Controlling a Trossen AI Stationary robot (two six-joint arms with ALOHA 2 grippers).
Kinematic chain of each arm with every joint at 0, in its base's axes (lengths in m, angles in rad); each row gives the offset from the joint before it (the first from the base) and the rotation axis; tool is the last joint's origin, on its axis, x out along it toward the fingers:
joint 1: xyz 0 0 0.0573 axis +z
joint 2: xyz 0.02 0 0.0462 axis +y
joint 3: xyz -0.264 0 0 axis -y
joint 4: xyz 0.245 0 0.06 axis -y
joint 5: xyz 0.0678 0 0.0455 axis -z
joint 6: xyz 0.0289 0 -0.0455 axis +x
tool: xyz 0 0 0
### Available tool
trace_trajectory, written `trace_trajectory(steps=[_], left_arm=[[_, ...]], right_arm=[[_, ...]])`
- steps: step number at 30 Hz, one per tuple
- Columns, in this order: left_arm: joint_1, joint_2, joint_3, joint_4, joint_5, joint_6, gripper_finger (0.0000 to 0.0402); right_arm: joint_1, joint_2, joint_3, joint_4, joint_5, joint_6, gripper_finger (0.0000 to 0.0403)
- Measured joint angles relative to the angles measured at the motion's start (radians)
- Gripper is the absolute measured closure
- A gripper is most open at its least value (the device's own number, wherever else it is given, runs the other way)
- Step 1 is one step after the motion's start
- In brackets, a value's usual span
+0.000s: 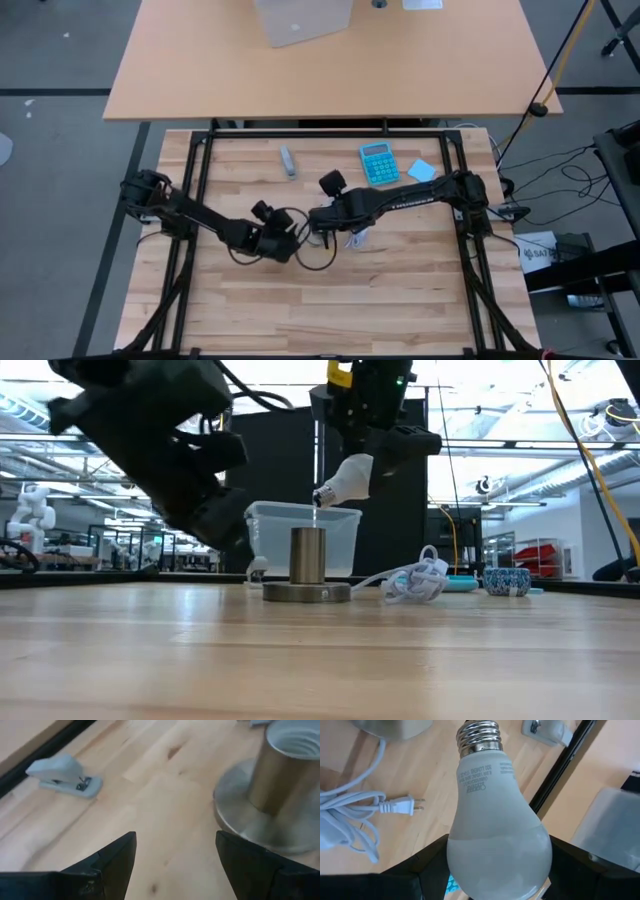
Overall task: Screw lightbulb
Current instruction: Insert the white lightbulb into the desk lamp
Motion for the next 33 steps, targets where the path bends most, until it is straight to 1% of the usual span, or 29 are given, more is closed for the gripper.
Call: trace_trajectory(steps=[5, 9, 12, 15, 19, 25, 29, 33], left_arm=[[-0.042, -0.001, -0.047, 0.023, -0.028, -0.113, 0.0122], [-0.067, -0.002, -0.142, 0.157, -0.029, -0.199, 0.0122], [-0.081, -0.002, -0.204, 0.292, -0.011, -0.224, 0.0122], [-0.081, -0.002, -0.244, 0.41, 0.045, -0.225, 0.0122], [-0.096, -0.002, -0.254, 0.497, 0.072, -0.204, 0.0122], [-0.118, -0.002, -0.254, 0.519, 0.086, -0.198, 0.0122], [-0.124, -0.002, -0.254, 0.518, 0.094, -0.205, 0.0122], [-0.131, -0.002, -0.254, 0.524, 0.1, -0.21, 0.0122]], right_arm=[[0.021, 0.0, 0.0, 0.031, -0.002, -0.065, 0.0133], [0.048, 0.0, 0.0, 0.059, -0.001, -0.125, 0.0133], [0.07, 0.0, 0.0, 0.104, 0.008, -0.185, 0.0133], [0.088, 0.001, 0.0, 0.143, 0.056, -0.262, 0.0133], [0.107, 0.009, 0.0, 0.199, 0.139, -0.371, 0.0133], [0.132, 0.036, 0.001, 0.22, 0.253, -0.486, 0.0133], [0.153, 0.086, 0.0, 0.212, 0.305, -0.54, 0.0133], [0.17, 0.136, 0.0, 0.213, 0.387, -0.593, 0.0133]])
